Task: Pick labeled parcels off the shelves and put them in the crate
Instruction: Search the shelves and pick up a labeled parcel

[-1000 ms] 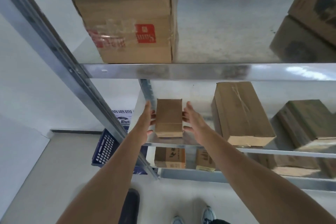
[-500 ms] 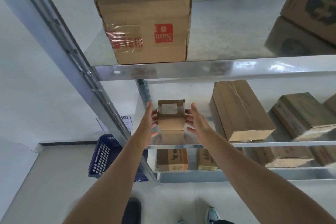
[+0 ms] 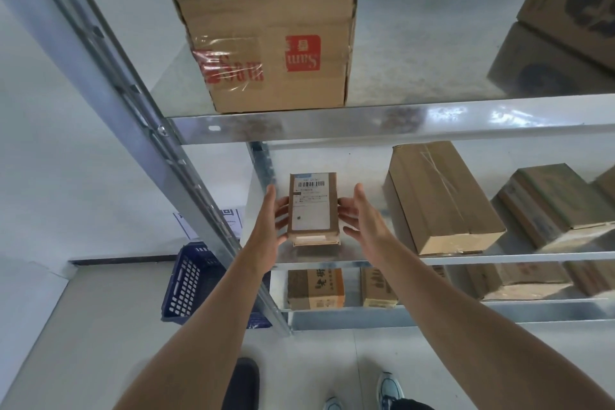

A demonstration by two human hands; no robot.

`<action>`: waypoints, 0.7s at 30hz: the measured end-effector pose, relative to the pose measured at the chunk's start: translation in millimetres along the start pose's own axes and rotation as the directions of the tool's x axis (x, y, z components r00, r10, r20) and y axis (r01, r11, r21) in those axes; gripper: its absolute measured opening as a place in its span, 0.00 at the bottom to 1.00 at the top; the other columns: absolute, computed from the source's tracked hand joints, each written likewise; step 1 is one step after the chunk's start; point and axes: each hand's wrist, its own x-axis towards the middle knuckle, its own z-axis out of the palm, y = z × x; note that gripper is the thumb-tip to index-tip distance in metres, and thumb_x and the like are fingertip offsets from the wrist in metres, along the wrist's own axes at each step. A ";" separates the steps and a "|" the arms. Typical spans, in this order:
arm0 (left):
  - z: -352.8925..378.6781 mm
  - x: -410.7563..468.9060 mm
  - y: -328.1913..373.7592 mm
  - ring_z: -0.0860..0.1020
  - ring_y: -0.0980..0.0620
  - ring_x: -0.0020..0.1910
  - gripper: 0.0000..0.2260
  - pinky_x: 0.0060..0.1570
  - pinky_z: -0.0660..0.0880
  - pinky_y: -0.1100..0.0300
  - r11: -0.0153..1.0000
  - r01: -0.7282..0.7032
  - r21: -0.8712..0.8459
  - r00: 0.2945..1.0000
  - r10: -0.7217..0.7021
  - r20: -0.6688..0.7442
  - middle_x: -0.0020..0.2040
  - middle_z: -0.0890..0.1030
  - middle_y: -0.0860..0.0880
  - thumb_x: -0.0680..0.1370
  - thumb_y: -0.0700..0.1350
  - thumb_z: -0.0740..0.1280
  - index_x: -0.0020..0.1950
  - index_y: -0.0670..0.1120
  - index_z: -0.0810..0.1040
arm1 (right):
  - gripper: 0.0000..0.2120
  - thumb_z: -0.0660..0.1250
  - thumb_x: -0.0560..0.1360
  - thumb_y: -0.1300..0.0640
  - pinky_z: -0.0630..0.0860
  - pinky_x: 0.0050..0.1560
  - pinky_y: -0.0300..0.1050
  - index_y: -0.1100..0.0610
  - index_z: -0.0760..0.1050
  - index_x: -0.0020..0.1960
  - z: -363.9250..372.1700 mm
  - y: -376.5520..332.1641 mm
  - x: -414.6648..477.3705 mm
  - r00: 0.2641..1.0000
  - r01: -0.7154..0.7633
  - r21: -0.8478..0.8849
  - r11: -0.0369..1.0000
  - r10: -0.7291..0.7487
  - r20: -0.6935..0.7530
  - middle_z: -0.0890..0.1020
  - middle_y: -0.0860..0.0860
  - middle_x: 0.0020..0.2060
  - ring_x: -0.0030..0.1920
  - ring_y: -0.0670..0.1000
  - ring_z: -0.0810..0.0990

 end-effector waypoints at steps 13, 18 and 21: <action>1.5 7.8 -17.4 0.73 0.43 0.71 0.37 0.73 0.64 0.43 0.993 0.112 0.042 0.993 -0.114 0.038 0.70 0.78 0.47 0.76 0.73 0.56 0.73 0.48 0.73 | 0.31 0.51 0.84 0.35 0.68 0.72 0.57 0.56 0.73 0.74 0.2 21.8 12.1 0.995 -0.098 -0.019 0.995 0.099 0.033 0.78 0.56 0.70 0.70 0.58 0.75; 15.7 6.2 -0.1 0.77 0.58 0.55 0.18 0.50 0.69 0.61 0.987 -0.020 0.158 1.000 0.022 -0.011 0.56 0.79 0.56 0.85 0.61 0.52 0.60 0.51 0.74 | 0.34 0.51 0.82 0.33 0.64 0.76 0.59 0.56 0.67 0.78 -5.2 11.8 9.4 1.000 -0.019 -0.068 0.998 0.019 0.003 0.69 0.55 0.77 0.77 0.58 0.68; 36.9 3.8 21.8 0.77 0.53 0.59 0.21 0.55 0.72 0.58 0.962 -0.131 0.238 0.991 0.131 0.017 0.59 0.79 0.51 0.84 0.64 0.53 0.66 0.53 0.74 | 0.36 0.49 0.82 0.31 0.58 0.79 0.64 0.54 0.63 0.80 -23.8 -8.5 6.7 0.996 0.085 -0.086 0.993 -0.087 -0.022 0.65 0.53 0.80 0.79 0.57 0.64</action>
